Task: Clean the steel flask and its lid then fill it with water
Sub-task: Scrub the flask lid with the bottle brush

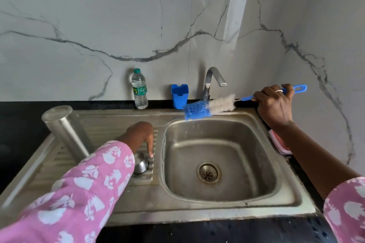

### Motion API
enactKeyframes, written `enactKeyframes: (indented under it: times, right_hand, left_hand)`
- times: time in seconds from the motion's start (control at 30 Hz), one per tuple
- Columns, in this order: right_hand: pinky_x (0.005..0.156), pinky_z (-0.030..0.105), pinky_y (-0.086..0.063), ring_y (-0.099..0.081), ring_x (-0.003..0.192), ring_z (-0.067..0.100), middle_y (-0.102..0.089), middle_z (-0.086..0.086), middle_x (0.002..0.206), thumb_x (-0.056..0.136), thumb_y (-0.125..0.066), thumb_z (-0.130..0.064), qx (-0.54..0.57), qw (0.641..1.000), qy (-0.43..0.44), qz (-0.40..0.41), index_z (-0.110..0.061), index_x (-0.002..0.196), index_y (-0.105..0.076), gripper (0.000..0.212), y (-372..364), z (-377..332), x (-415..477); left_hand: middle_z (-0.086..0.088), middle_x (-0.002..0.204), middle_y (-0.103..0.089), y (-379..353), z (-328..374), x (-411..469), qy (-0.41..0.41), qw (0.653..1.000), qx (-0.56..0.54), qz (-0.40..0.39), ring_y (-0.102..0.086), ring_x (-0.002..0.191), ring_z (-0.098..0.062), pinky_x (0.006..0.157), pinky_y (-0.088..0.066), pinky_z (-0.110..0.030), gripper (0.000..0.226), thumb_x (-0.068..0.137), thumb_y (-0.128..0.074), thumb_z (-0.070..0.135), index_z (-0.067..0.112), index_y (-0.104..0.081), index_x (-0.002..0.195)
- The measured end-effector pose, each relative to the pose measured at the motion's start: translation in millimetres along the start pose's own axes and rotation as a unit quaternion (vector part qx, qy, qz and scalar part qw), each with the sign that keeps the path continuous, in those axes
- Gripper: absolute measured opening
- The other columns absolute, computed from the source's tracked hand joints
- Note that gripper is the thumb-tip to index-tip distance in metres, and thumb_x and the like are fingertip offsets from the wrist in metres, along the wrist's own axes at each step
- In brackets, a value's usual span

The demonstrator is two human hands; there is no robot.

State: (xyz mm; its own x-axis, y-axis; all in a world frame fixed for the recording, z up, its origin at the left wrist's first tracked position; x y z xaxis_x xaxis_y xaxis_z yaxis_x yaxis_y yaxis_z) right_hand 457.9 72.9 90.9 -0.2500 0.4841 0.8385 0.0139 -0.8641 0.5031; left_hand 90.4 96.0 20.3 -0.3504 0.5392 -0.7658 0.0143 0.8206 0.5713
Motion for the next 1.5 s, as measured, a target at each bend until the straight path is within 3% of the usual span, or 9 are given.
enactKeyframes:
  times: [0.1, 0.27, 0.37, 0.6, 0.77, 0.9, 1.1, 1.2, 1.5]
  right_hand:
    - [0.089, 0.039, -0.024, -0.057, 0.065, 0.03, -0.06, 0.007, 0.063, 0.073, -0.062, -0.004, 0.004, 1.0, -0.007, -0.021, -0.009, 0.067, -0.068, 0.01, -6, 7, -16]
    - [0.088, 0.04, -0.025, -0.057, 0.064, 0.031, -0.059, 0.006, 0.061, 0.073, -0.068, -0.003, 0.023, 0.999, -0.031, -0.025, -0.01, 0.068, -0.068, 0.008, -12, 17, -34]
    - [0.088, 0.039, -0.025, -0.057, 0.065, 0.03, -0.06, 0.006, 0.063, 0.074, -0.066, -0.005, 0.033, 0.998, -0.042, -0.029, -0.01, 0.07, -0.069, 0.007, -14, 21, -45]
    - [0.087, 0.041, -0.025, -0.055, 0.063, 0.031, -0.057, 0.006, 0.062, 0.078, -0.058, -0.012, 0.034, 0.995, -0.068, -0.061, -0.009, 0.069, -0.068, 0.014, -16, 40, -74]
    - [0.085, 0.039, -0.024, -0.054, 0.061, 0.031, -0.058, 0.007, 0.062, 0.073, -0.063, -0.009, 0.042, 0.991, -0.102, -0.075, -0.01, 0.067, -0.068, 0.008, -14, 44, -90]
    - [0.08, 0.038, -0.024, -0.054, 0.057, 0.031, -0.058, 0.006, 0.061, 0.076, -0.057, -0.015, 0.053, 0.988, -0.116, -0.09, -0.012, 0.065, -0.066, 0.015, -10, 49, -98]
    - [0.077, 0.037, -0.022, -0.057, 0.059, 0.03, -0.06, 0.006, 0.062, 0.082, -0.045, -0.023, 0.088, 0.981, -0.14, -0.102, -0.01, 0.066, -0.067, 0.03, -11, 40, -99]
    - [0.076, 0.037, -0.023, -0.056, 0.057, 0.029, -0.06, 0.004, 0.061, 0.082, -0.044, -0.025, 0.097, 0.986, -0.11, -0.085, -0.012, 0.064, -0.066, 0.032, -8, 33, -94]
    - [0.08, 0.038, -0.026, -0.053, 0.063, 0.024, -0.058, 0.0, 0.061, 0.085, -0.051, -0.02, 0.1, 0.995, -0.007, -0.013, -0.013, 0.064, -0.065, 0.027, -9, 13, -78]
  left_hand:
    - [-0.004, 0.119, -0.059, -15, 2, -9, 0.072, 0.997, 0.031, 0.008, -0.049, 0.125, -0.02, 0.097, -0.041, -0.03, 0.091, 0.072, -0.071, 0.06, 0.009, -0.039, 0.14]
    - [0.015, 0.117, -0.06, -39, 15, -10, 0.07, 0.985, 0.148, 0.047, -0.054, 0.111, -0.014, 0.1, -0.038, -0.031, 0.063, 0.064, -0.078, 0.059, 0.03, -0.059, 0.117]
    - [0.011, 0.107, -0.058, -52, 23, -8, 0.084, 0.975, 0.192, 0.077, -0.053, 0.104, -0.016, 0.095, -0.036, -0.035, 0.036, 0.073, -0.075, 0.049, 0.027, -0.06, 0.098]
    - [0.001, 0.127, -0.056, -70, 22, -1, 0.079, 0.966, 0.187, 0.159, -0.054, 0.114, -0.022, 0.09, -0.042, -0.035, 0.042, 0.082, -0.064, 0.017, 0.018, -0.057, 0.124]
    - [-0.007, 0.135, -0.052, -71, 10, -3, 0.051, 0.962, 0.108, 0.247, -0.052, 0.12, -0.029, 0.079, -0.044, -0.041, 0.043, 0.088, -0.054, 0.008, 0.011, -0.052, 0.13]
    - [-0.011, 0.118, -0.062, -61, 15, -12, -0.024, 0.948, -0.098, 0.303, -0.061, 0.108, -0.03, 0.083, -0.053, -0.036, 0.052, 0.069, -0.076, 0.008, 0.007, -0.056, 0.117]
    - [-0.01, 0.107, -0.054, -67, 48, -22, -0.215, 0.836, -0.39, 0.321, -0.053, 0.094, -0.021, 0.071, -0.038, -0.025, 0.071, 0.062, -0.08, 0.0, 0.003, -0.043, 0.122]
    - [-0.013, 0.117, -0.054, -66, 60, -16, -0.246, 0.797, -0.423, 0.354, -0.053, 0.103, -0.022, 0.08, -0.038, -0.022, 0.067, 0.06, -0.08, 0.0, 0.004, -0.052, 0.121]
    - [-0.008, 0.116, -0.059, -51, 67, -7, -0.303, 0.787, -0.406, 0.352, -0.052, 0.099, -0.015, 0.082, -0.04, -0.021, 0.078, 0.063, -0.079, 0.001, 0.009, -0.047, 0.134]
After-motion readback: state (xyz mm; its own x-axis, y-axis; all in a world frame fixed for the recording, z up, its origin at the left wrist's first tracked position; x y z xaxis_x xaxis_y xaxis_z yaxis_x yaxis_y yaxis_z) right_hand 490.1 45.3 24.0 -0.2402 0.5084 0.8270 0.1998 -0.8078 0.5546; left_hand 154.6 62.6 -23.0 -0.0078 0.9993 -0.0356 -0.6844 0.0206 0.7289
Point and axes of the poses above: each hand's wrist, its own x-axis towards the middle knuckle, its own y-axis out of the back of the hand, z = x × y, the point moved 1 cm from there along x, towards the middle knuckle
